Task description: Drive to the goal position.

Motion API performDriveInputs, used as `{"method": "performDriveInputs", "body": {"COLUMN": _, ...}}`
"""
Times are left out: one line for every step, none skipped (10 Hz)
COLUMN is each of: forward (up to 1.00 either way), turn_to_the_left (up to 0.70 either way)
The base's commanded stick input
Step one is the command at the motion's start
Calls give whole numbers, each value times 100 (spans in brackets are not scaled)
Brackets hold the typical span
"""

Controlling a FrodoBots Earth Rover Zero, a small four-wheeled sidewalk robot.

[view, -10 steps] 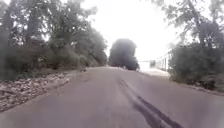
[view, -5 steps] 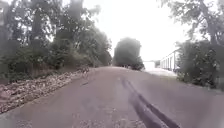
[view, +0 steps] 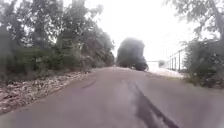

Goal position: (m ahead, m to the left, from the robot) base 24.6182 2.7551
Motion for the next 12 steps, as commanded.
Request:
{"method": "performDriveInputs", "body": {"forward": 85, "turn_to_the_left": 0}}
{"method": "performDriveInputs", "body": {"forward": 85, "turn_to_the_left": 0}}
{"method": "performDriveInputs", "body": {"forward": 85, "turn_to_the_left": 0}}
{"method": "performDriveInputs", "body": {"forward": 85, "turn_to_the_left": 0}}
{"method": "performDriveInputs", "body": {"forward": 85, "turn_to_the_left": 0}}
{"method": "performDriveInputs", "body": {"forward": 85, "turn_to_the_left": 0}}
{"method": "performDriveInputs", "body": {"forward": 85, "turn_to_the_left": 0}}
{"method": "performDriveInputs", "body": {"forward": 85, "turn_to_the_left": 0}}
{"method": "performDriveInputs", "body": {"forward": 85, "turn_to_the_left": 0}}
{"method": "performDriveInputs", "body": {"forward": 85, "turn_to_the_left": 0}}
{"method": "performDriveInputs", "body": {"forward": 85, "turn_to_the_left": 0}}
{"method": "performDriveInputs", "body": {"forward": 85, "turn_to_the_left": 0}}
